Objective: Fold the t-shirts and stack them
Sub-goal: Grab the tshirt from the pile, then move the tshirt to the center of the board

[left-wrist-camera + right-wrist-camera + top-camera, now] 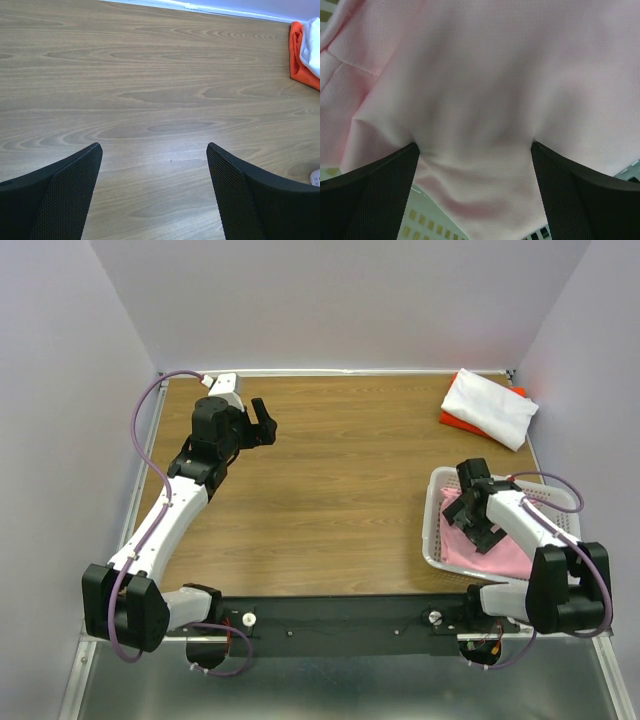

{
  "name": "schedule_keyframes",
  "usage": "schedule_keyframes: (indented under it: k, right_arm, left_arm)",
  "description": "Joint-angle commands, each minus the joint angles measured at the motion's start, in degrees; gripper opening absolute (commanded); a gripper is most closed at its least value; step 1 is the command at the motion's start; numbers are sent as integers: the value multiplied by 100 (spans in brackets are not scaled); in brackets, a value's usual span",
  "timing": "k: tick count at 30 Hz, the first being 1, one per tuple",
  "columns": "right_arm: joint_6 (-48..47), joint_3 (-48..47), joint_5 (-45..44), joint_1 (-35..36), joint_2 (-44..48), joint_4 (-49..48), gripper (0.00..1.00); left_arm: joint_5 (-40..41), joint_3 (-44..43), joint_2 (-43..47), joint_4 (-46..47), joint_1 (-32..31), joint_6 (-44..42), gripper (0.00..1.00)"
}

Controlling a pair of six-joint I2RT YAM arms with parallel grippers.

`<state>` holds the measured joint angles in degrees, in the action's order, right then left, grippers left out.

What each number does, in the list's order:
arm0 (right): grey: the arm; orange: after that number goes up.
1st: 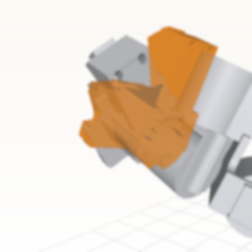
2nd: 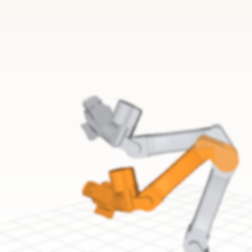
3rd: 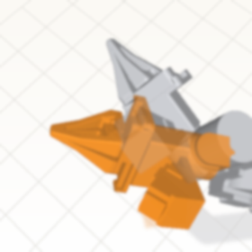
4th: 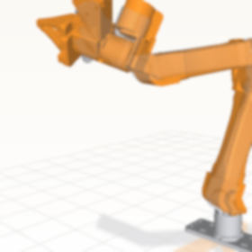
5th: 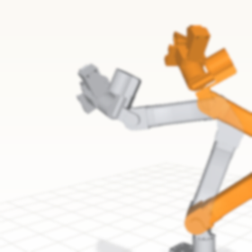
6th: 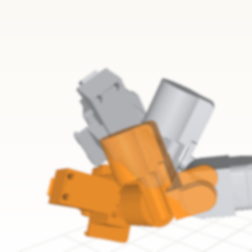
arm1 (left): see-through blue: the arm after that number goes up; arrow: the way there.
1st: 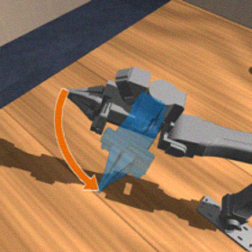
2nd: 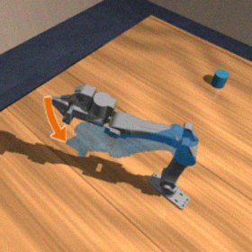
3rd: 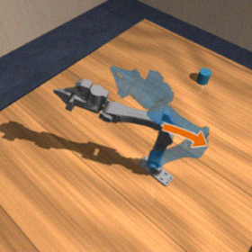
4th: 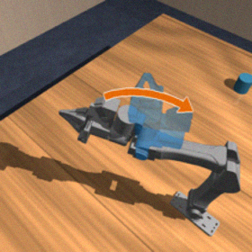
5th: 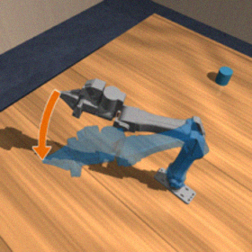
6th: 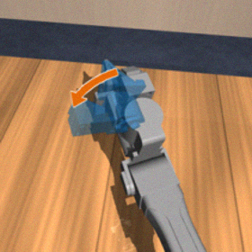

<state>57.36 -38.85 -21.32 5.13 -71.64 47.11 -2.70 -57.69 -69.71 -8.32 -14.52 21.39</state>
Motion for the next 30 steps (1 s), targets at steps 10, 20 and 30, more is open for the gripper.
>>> schedule_keyframes:
  k: [10, 20, 30]
  right_arm:
    - [-340, -43, 295, -293, -177, -485, 0]
    - [-1139, -3175, -820, -293, 317, 914, 0]
    - [-2263, -6297, 690, 792, -745, -639, 0]
  left_arm:
    - [-90, -5, -34, -91, 20, -65, 92]
    - [-266, -67, -148, 40, 20, -108, 92]
    - [-372, -119, -34, 128, 20, 41, 92]
